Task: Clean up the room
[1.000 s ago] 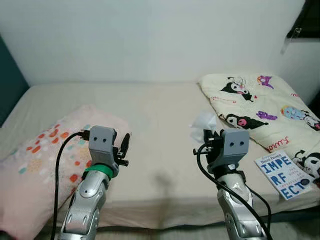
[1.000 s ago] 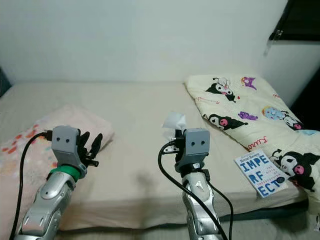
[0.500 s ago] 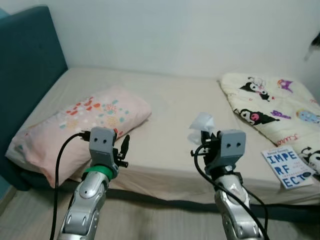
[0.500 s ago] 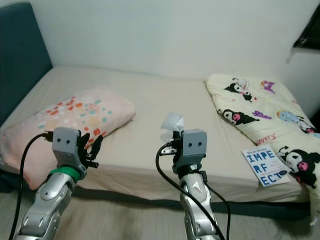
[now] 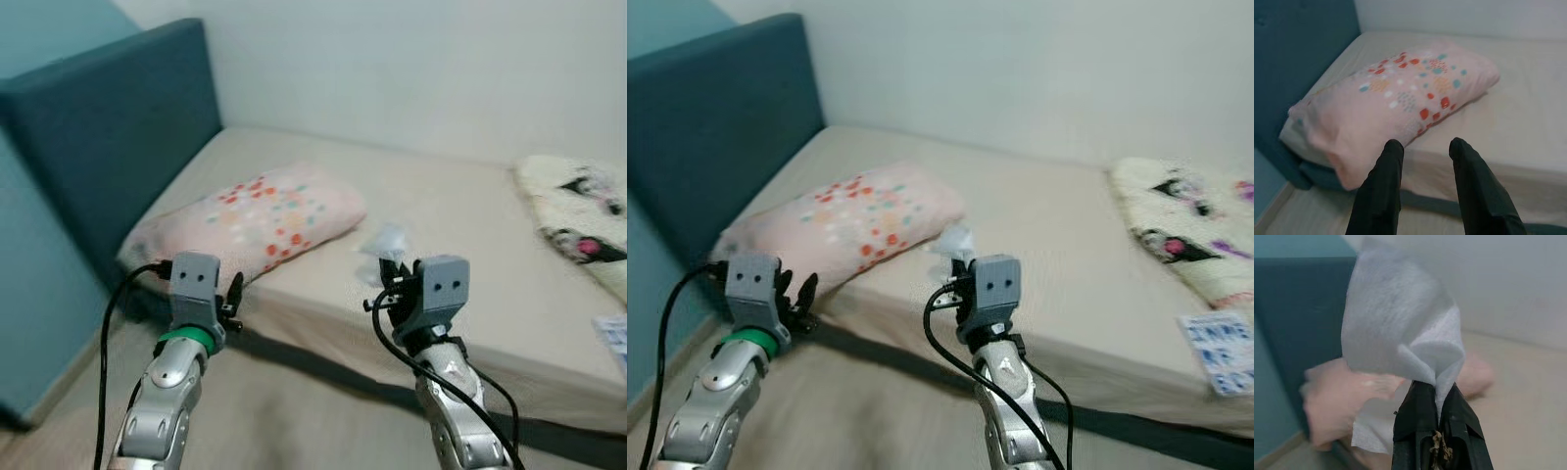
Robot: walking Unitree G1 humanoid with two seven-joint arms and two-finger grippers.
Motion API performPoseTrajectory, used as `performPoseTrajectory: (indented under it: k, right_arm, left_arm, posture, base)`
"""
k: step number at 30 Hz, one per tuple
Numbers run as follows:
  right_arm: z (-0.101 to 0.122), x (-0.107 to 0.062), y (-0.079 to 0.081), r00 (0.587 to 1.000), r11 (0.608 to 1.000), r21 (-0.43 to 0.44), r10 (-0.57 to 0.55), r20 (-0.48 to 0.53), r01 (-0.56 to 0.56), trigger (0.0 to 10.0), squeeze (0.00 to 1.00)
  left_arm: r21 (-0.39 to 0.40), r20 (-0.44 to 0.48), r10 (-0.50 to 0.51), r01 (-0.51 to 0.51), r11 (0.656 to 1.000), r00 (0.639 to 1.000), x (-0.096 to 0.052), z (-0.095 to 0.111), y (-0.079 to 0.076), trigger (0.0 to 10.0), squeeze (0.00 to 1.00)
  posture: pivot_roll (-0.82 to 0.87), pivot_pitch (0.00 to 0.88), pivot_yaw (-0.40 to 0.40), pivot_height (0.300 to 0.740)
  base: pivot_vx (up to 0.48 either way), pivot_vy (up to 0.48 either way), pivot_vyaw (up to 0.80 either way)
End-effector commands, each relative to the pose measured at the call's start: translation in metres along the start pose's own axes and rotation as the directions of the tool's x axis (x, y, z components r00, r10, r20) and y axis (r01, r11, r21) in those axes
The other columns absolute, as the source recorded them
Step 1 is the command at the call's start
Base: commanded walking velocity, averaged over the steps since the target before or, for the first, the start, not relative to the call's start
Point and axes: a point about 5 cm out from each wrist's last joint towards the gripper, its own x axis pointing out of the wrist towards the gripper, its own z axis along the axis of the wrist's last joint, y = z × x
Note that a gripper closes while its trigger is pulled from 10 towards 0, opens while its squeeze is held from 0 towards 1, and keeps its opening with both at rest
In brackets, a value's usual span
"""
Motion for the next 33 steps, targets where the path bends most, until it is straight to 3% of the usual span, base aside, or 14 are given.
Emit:
performPoseTrajectory:
  k: [1, 19, 33]
  right_arm:
    - [-0.002, -0.002, 0.001, 1.0, 1.0, 0.008, 0.008, -0.014, -0.008, 10.0, 0.0]
    - [-0.005, -0.006, 0.017, 0.992, 0.991, 0.041, 0.127, -0.025, -0.126, 10.0, 0.01]
    - [-0.008, -0.007, 0.02, 0.986, 0.986, 0.053, 0.162, -0.035, -0.16, 10.0, 0.05]
  left_arm:
    - [0.001, -0.012, -0.01, 0.01, 1.0, 1.0, 0.0, -0.001, -0.001, 10.0, 0.0]
    - [0.029, -0.024, -0.025, 0.026, 0.999, 0.999, -0.003, -0.004, -0.003, 10.0, 0.0]
    - [0.081, -0.037, -0.024, 0.027, 0.996, 0.999, -0.007, -0.01, -0.002, 10.0, 0.0]
  posture:
    - [-0.1, 0.035, 0.04, 0.733]
    - [-0.09, 0.038, 0.044, 0.733]
    - [-0.09, 0.041, 0.043, 0.733]
  base:
    - [0.0, 0.0, 0.73]
    - [0.0, 0.0, 0.72]
    - [0.0, 0.0, 0.71]
